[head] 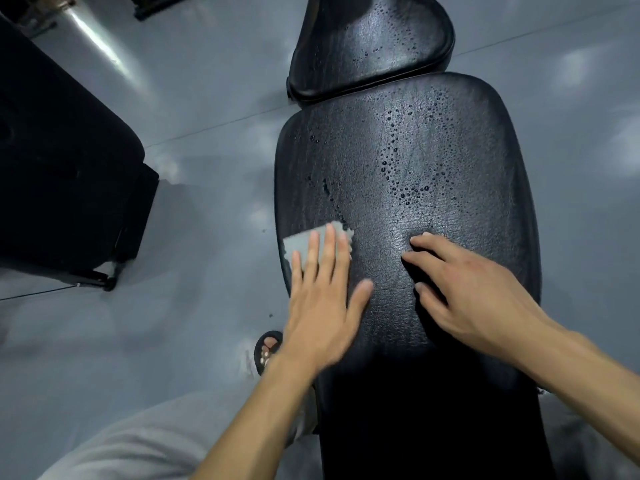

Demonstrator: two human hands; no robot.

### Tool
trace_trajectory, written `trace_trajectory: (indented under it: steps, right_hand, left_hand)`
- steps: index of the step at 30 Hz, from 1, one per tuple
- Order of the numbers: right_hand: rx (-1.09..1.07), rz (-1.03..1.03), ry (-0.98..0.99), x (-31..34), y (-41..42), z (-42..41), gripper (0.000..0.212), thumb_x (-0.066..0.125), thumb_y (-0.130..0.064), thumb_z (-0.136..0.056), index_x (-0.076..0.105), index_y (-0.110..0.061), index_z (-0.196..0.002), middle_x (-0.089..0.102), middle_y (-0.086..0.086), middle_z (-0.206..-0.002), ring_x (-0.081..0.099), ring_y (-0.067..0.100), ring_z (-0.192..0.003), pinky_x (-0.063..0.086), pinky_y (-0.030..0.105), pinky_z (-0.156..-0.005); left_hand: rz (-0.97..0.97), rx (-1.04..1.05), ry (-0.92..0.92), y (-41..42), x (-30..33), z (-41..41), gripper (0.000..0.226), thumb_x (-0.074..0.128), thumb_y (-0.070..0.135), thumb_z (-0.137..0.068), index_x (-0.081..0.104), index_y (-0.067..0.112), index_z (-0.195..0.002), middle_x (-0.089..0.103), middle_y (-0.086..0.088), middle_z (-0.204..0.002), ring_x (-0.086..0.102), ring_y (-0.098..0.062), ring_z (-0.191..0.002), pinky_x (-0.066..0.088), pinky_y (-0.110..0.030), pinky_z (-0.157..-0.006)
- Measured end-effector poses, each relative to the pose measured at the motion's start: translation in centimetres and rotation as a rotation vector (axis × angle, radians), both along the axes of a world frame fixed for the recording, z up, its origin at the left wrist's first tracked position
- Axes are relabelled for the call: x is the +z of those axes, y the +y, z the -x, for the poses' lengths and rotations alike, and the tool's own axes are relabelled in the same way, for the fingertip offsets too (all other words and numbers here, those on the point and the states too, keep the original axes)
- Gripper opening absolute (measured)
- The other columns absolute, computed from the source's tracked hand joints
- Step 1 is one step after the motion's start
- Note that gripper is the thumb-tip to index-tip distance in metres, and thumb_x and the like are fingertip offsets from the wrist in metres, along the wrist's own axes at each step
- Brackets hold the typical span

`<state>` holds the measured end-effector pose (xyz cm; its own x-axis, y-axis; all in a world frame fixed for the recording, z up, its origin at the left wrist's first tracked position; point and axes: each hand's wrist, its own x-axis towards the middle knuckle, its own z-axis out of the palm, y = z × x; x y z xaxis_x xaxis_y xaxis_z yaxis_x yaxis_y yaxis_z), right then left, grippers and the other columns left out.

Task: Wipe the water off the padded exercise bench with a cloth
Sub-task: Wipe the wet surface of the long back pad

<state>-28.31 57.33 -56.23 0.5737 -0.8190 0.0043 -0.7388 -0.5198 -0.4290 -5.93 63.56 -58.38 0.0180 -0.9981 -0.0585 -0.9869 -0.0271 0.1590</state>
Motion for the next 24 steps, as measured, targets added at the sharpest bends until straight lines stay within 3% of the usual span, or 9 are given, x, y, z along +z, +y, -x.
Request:
trace_trajectory:
  steps: [3,6,11,19,24]
  right_hand:
    - [-0.012,0.005,-0.009,0.0,-0.1,0.0,0.043,0.054,-0.033,-0.094,0.06,-0.024,-0.135,0.048,-0.007,-0.148,0.06,0.023,-0.123,0.057,0.041,-0.088]
    - [-0.011,0.009,-0.007,0.0,-0.1,0.1,0.043,0.056,-0.032,-0.094,0.059,-0.024,-0.136,0.048,-0.007,-0.149,0.058,0.021,-0.126,0.055,0.039,-0.091]
    - [0.005,0.014,-0.008,-0.1,0.0,0.3,0.045,0.057,-0.031,-0.094,0.059,-0.023,-0.138,0.047,-0.008,-0.151,0.055,0.019,-0.131,0.054,0.038,-0.095]
    - [0.0,-0.001,-0.008,0.2,-0.1,0.0,0.044,0.054,-0.034,-0.095,0.057,-0.024,-0.137,0.047,-0.007,-0.149,0.057,0.021,-0.127,0.055,0.04,-0.094]
    - [-0.002,-0.006,-0.002,0.4,-0.1,0.0,0.043,0.053,-0.034,-0.096,0.057,-0.026,-0.138,0.047,-0.009,-0.149,0.058,0.02,-0.125,0.055,0.039,-0.092]
  left_hand:
    - [-0.014,-0.05,-0.043,0.1,-0.2,-0.2,0.074,0.008,0.061,-0.104,-0.009,0.021,-0.163,-0.017,0.005,-0.171,-0.022,-0.016,-0.156,-0.007,-0.048,-0.127]
    - [0.011,-0.033,-0.023,-4.9,0.4,-1.9,0.073,0.009,0.062,-0.102,-0.008,0.025,-0.164,-0.017,0.009,-0.17,-0.022,-0.013,-0.155,-0.01,-0.045,-0.127]
    - [0.011,0.064,-0.001,-12.2,1.6,-2.6,0.071,0.017,0.057,-0.107,-0.006,0.022,-0.164,-0.013,0.002,-0.171,-0.017,-0.02,-0.157,-0.006,-0.053,-0.126]
    - [0.046,-0.073,-0.029,-1.9,0.0,0.7,0.072,0.015,0.057,-0.105,-0.003,0.022,-0.164,-0.012,0.006,-0.172,-0.018,-0.014,-0.157,-0.009,-0.045,-0.127]
    - [0.072,-0.06,-0.006,-7.7,0.8,-2.3,0.067,0.016,0.057,-0.105,0.004,0.028,-0.165,-0.003,0.01,-0.172,-0.01,-0.013,-0.158,-0.002,-0.047,-0.128]
